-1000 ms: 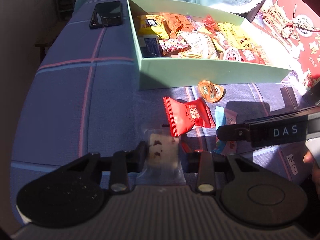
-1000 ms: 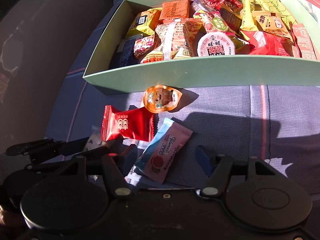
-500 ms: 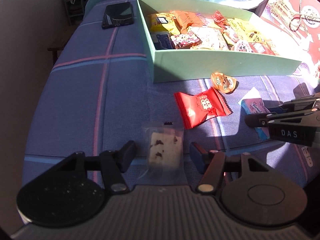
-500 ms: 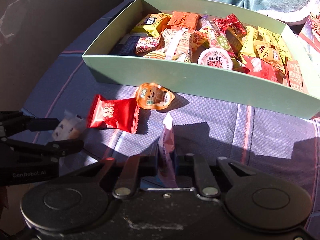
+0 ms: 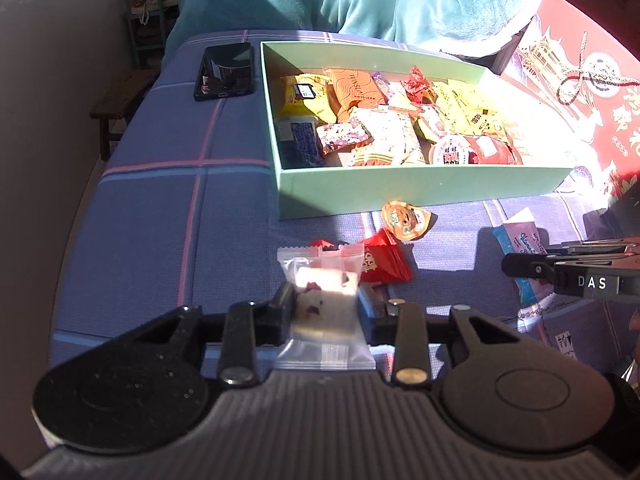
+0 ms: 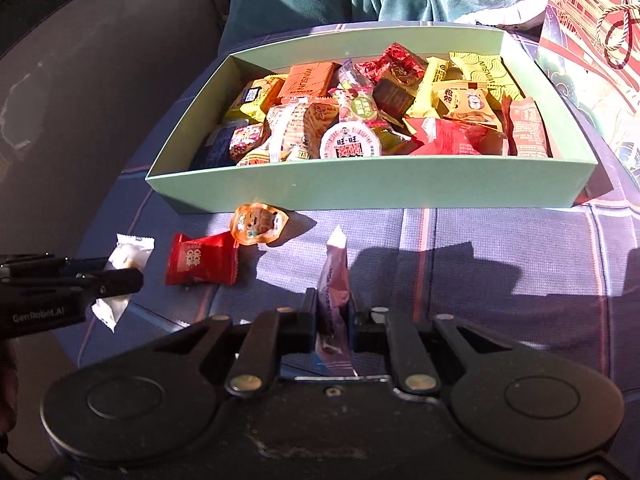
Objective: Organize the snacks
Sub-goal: 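Lower the cake pack and pink wrapper into the tray and release, then grasp the red candy with the left gripper while the right grasps the orange jelly cup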
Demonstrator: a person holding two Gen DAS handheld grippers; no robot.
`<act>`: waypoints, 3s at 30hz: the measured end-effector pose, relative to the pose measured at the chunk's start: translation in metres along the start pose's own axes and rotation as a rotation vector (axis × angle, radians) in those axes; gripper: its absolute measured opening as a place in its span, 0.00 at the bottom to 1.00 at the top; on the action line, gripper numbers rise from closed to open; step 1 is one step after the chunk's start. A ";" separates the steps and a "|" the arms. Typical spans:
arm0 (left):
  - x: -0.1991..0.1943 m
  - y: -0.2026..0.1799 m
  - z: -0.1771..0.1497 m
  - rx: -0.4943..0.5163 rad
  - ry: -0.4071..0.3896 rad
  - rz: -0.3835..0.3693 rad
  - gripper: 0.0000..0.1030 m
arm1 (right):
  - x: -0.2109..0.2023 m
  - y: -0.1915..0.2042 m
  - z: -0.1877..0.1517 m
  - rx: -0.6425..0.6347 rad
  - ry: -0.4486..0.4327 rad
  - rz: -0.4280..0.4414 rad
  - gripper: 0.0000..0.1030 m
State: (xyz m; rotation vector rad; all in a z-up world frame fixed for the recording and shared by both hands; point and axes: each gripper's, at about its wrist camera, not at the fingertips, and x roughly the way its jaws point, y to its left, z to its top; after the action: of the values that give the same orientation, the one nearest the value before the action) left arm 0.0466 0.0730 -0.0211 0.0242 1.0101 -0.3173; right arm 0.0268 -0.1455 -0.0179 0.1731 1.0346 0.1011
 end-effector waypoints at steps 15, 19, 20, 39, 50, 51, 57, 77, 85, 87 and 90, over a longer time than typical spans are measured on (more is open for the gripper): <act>0.022 -0.025 0.086 -0.011 -0.086 -0.034 0.31 | -0.033 -0.070 0.062 0.161 -0.156 -0.012 0.14; 0.035 -0.024 0.103 -0.029 -0.086 -0.036 0.31 | -0.025 -0.076 0.080 0.182 -0.170 -0.006 0.14; 0.039 -0.023 0.106 -0.031 -0.086 -0.035 0.31 | -0.022 -0.076 0.084 0.182 -0.170 -0.003 0.14; 0.072 -0.010 0.112 -0.097 -0.066 0.052 0.89 | 0.017 -0.068 0.108 0.222 -0.145 0.032 0.74; 0.057 -0.018 0.103 -0.085 -0.075 0.046 0.99 | -0.004 -0.067 0.101 0.238 -0.184 -0.013 0.96; 0.055 -0.018 0.102 -0.083 -0.078 0.045 1.00 | -0.006 -0.066 0.100 0.236 -0.185 -0.015 0.96; 0.040 -0.021 0.091 -0.070 -0.086 0.034 1.00 | -0.020 -0.059 0.090 0.217 -0.192 -0.013 0.98; 0.076 0.004 0.012 -0.029 0.115 0.059 1.00 | 0.015 -0.002 0.049 0.120 -0.038 0.066 0.98; 0.080 -0.015 0.013 0.086 0.060 0.053 0.88 | 0.043 0.005 0.047 0.145 0.018 0.070 0.88; 0.075 -0.021 0.009 0.139 0.033 0.050 0.66 | 0.049 0.008 0.047 0.144 0.024 0.068 0.86; 0.068 -0.020 0.007 0.156 0.028 0.018 0.35 | 0.058 0.013 0.046 0.137 0.038 0.074 0.82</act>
State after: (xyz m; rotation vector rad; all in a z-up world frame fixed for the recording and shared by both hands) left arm 0.0809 0.0358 -0.0717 0.1794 1.0109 -0.3797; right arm 0.0961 -0.1279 -0.0416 0.3347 1.0741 0.1009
